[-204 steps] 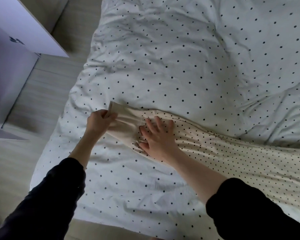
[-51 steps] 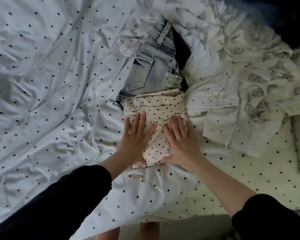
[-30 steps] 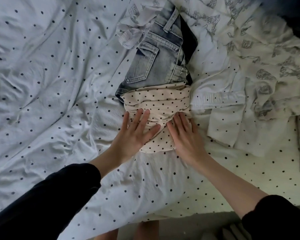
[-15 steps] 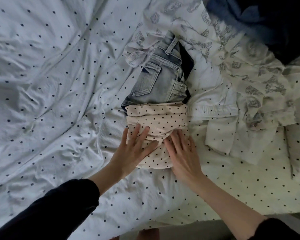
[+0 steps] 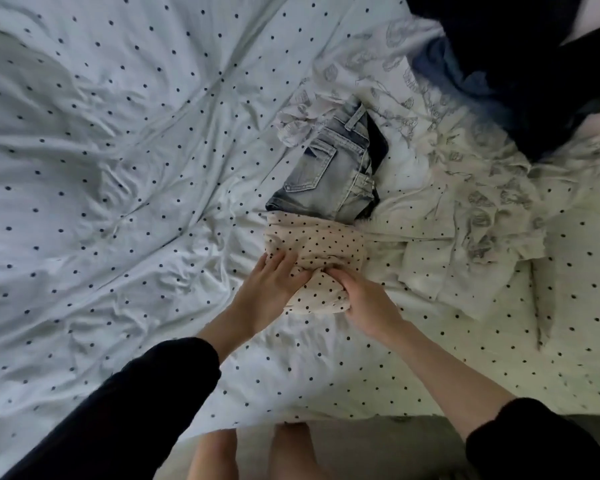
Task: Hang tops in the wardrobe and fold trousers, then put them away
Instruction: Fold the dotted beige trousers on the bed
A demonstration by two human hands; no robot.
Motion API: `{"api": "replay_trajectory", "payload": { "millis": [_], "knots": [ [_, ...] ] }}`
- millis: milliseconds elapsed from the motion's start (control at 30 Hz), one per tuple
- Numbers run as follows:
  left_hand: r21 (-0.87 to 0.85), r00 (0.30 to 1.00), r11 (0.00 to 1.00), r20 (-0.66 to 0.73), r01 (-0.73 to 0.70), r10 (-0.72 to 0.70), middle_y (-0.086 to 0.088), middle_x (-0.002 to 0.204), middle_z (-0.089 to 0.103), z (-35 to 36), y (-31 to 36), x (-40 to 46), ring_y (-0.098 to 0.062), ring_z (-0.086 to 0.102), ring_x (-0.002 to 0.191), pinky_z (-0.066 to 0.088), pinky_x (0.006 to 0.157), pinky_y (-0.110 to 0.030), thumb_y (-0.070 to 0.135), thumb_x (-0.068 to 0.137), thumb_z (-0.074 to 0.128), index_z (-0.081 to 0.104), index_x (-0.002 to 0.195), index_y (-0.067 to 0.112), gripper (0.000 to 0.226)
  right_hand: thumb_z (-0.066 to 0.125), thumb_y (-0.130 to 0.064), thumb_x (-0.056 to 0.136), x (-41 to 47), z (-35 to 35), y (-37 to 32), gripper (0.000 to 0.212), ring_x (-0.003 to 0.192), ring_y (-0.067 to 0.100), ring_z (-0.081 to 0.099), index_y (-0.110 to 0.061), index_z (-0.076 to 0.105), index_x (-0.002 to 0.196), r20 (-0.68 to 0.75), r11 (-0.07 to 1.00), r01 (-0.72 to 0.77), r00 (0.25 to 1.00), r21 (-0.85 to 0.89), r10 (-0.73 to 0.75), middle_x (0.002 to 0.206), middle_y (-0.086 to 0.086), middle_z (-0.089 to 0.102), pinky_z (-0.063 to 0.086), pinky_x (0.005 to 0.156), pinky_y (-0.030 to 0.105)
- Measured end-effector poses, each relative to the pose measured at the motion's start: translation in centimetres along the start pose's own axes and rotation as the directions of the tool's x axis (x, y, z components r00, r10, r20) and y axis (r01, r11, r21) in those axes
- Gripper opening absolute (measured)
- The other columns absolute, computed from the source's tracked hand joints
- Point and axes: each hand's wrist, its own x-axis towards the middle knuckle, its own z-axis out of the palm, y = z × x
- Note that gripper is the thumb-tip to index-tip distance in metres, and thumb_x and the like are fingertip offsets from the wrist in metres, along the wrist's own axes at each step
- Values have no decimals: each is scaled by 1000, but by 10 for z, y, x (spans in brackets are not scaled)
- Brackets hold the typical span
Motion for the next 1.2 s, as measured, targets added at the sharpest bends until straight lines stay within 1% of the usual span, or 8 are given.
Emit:
{"api": "replay_trajectory", "payload": {
  "millis": [100, 233, 367, 533, 733, 867, 1000, 1200],
  "knots": [
    [-76, 998, 995, -25, 63, -65, -24, 111, 64, -32, 5, -42, -38, 65, 97, 56, 78, -46, -25, 42, 68, 70, 108, 8, 73, 57, 9, 78, -27, -4, -42, 73, 118, 24, 54, -17, 38, 143, 55, 1000, 22, 998, 6, -23, 147, 5, 39, 42, 100, 27],
    [-90, 971, 970, -57, 227, -233, -21, 124, 58, -74, -8, -103, -38, 58, 112, 51, 91, -46, -24, 56, 60, 62, 124, 11, 77, 56, 7, 80, -32, -7, -113, 73, 111, 25, 57, -19, 35, 145, 60, 987, 121, 992, -105, -115, 148, 4, 37, 46, 97, 32],
    [14, 907, 933, -237, 360, -347, -23, 111, 65, -124, -44, -185, -39, 65, 97, 57, 75, -46, -21, 49, 56, 70, 112, 10, 72, 53, 7, 79, -26, 0, -213, 69, 110, 27, 56, -19, 39, 142, 42, 908, 331, 943, -259, -331, 146, 4, 39, 50, 89, 34],
    [84, 781, 846, -442, 526, -441, -27, 115, 62, -195, -106, -316, -42, 64, 99, 55, 79, -50, -12, 60, 35, 63, 113, 11, 65, 44, 9, 76, -23, 27, -374, 73, 131, 25, 39, -19, 37, 143, 23, 693, 584, 771, -423, -636, 148, 5, 33, 53, 84, 39],
    [95, 614, 730, -620, 677, -488, -27, 116, 62, -261, -175, -511, -43, 62, 100, 53, 83, -51, -22, 47, 66, 45, 115, 13, 79, 46, 16, 63, -55, 98, -585, 69, 113, 41, 56, -4, 56, 128, 9, 464, 742, 534, -484, -845, 133, 19, 52, 58, 66, 46],
    [125, 541, 649, -680, 751, -495, -26, 111, 64, -299, -213, -630, -41, 64, 97, 53, 84, -48, -16, 56, 73, 45, 114, 15, 72, 51, 18, 63, -77, 155, -706, 72, 117, 39, 53, -7, 55, 131, 33, 363, 803, 428, -473, -903, 136, 17, 50, 57, 73, 46],
    [108, 452, 570, -734, 815, -507, -24, 105, 65, -329, -255, -712, -38, 64, 88, 54, 83, -46, -15, 58, 73, 45, 113, 15, 69, 62, 17, 53, -81, 187, -811, 72, 98, 30, 64, -10, 64, 119, 43, 257, 845, 312, -468, -949, 120, 11, 62, 54, 55, 34],
    [156, 413, 479, -763, 864, -497, -24, 106, 65, -378, -340, -802, -37, 64, 87, 55, 78, -41, -12, 55, 74, 45, 113, 15, 70, 52, 18, 62, -46, 234, -945, 74, 111, 32, 57, -12, 56, 129, 75, 151, 890, 202, -431, -976, 132, 10, 54, 56, 64, 44]
  ]
}}
